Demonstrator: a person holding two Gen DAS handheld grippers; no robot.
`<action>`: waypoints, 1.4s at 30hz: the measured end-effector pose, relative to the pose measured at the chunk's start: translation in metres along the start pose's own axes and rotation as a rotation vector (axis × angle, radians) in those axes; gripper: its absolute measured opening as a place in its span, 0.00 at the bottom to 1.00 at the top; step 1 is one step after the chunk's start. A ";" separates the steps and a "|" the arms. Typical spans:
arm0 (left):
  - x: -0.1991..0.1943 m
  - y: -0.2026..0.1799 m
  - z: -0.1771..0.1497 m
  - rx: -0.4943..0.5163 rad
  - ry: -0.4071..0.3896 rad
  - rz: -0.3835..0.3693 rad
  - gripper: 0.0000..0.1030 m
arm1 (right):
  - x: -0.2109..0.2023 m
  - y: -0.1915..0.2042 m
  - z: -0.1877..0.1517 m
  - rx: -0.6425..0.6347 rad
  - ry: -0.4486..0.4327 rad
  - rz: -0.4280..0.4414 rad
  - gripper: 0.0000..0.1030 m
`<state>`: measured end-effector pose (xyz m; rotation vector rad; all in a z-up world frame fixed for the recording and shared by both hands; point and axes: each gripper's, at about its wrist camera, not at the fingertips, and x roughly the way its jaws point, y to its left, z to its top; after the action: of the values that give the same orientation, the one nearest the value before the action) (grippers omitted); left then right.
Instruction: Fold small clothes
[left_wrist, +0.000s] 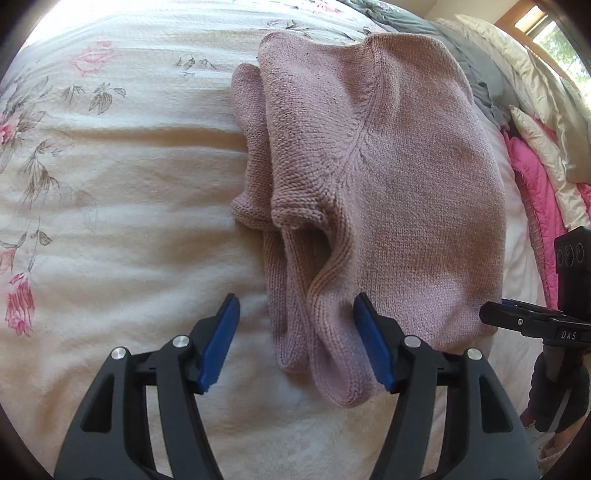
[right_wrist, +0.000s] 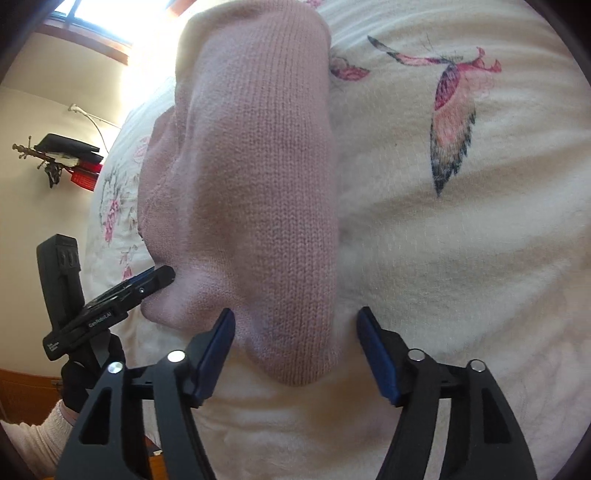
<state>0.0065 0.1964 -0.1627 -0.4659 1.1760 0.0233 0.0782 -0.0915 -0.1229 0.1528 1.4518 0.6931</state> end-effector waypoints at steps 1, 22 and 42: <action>-0.003 -0.002 -0.001 0.001 0.002 0.006 0.66 | -0.004 0.005 -0.002 -0.011 -0.012 -0.017 0.71; -0.069 -0.045 -0.039 0.055 -0.024 0.370 0.81 | -0.054 0.070 -0.037 -0.111 -0.157 -0.374 0.93; -0.112 -0.071 -0.052 0.107 -0.064 0.475 0.86 | -0.090 0.092 -0.050 -0.061 -0.218 -0.476 0.96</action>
<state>-0.0650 0.1381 -0.0541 -0.0834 1.1957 0.3811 0.0032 -0.0806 -0.0074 -0.1588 1.1948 0.3188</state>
